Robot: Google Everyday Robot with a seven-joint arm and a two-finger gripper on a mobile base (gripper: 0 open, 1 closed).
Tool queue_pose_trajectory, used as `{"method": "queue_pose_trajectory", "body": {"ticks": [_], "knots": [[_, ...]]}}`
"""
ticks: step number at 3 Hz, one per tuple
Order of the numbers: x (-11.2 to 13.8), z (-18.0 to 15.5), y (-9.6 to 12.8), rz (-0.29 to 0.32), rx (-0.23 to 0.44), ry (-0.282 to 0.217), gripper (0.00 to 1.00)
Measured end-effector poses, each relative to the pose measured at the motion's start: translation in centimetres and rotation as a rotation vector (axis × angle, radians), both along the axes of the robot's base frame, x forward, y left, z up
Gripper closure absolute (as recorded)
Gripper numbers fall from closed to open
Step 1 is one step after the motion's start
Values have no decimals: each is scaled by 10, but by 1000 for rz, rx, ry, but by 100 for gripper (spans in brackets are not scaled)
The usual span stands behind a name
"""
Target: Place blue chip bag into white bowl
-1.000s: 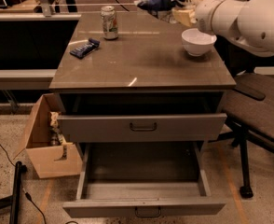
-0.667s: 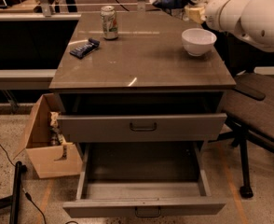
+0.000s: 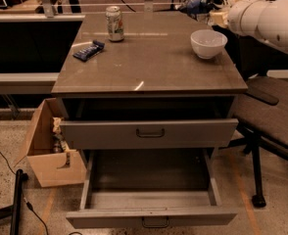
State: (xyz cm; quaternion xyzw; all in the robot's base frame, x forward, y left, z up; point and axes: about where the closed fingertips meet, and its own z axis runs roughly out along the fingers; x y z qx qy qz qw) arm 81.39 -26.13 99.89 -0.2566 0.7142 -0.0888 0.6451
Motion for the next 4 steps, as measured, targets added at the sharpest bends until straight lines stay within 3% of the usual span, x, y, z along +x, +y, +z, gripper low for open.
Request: {"method": "queue_pose_trajectory", "body": {"ticks": [1,4], "knots": [[-3,-14,-5,-27,2,29,100],[-10,-42,3,-57,5,82,35]]}}
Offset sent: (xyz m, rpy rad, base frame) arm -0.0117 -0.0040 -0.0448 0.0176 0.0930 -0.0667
